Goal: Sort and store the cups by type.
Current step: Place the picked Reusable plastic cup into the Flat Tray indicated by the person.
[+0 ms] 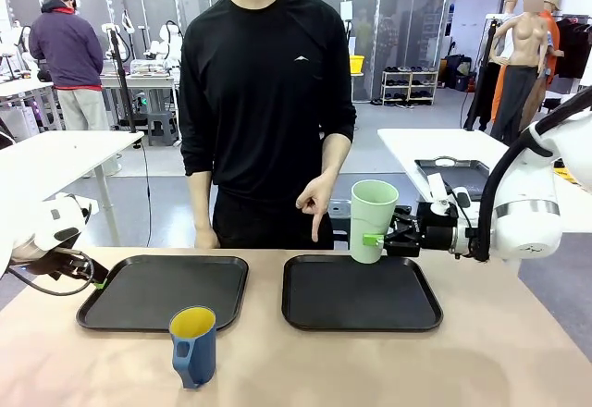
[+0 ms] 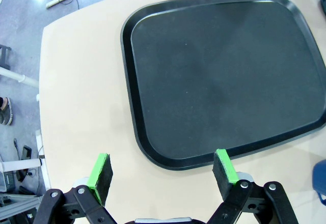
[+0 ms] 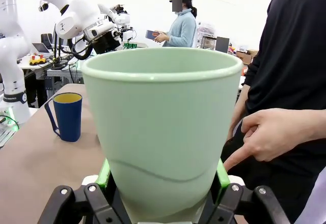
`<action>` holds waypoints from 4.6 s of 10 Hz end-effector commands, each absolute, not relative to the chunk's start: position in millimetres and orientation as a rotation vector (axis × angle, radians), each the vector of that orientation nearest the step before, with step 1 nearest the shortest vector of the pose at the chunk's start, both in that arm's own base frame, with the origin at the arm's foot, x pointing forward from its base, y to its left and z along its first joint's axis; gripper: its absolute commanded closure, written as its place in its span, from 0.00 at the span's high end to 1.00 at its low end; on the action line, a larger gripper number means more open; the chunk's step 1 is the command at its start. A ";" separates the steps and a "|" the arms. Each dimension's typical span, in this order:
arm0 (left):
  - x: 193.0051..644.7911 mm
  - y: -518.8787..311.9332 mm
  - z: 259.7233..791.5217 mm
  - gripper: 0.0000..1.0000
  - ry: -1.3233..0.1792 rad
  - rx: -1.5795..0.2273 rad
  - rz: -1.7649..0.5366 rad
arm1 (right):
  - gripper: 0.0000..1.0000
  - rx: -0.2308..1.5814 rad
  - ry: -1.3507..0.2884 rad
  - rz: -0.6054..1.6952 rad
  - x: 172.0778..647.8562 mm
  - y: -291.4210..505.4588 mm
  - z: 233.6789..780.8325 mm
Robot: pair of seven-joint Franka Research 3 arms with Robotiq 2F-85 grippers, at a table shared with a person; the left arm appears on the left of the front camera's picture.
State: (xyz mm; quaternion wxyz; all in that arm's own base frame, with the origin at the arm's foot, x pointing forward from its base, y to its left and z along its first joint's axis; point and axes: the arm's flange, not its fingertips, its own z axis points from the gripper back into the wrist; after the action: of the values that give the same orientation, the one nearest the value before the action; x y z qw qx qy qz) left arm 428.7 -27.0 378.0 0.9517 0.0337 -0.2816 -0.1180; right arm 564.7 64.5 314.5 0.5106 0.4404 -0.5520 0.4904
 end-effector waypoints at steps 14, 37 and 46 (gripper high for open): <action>428.6 -27.1 377.7 1.00 -0.569 0.074 -0.246 | 0.85 1.125 -1.250 1.057 605.0 66.0 208.1; 428.6 -27.1 377.7 1.00 -0.569 0.074 -0.246 | 1.00 1.124 -1.101 1.017 574.8 -13.4 221.2; 428.6 -27.1 377.7 1.00 -0.569 0.074 -0.246 | 1.00 1.077 -1.138 1.004 576.1 -36.4 225.9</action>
State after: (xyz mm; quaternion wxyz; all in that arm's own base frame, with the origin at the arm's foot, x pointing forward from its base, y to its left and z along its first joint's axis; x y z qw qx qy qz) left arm 428.7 -26.9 378.0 0.9517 0.0336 -0.2816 -0.1178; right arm 576.4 -36.6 225.9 0.5979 0.4634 -0.4907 0.4324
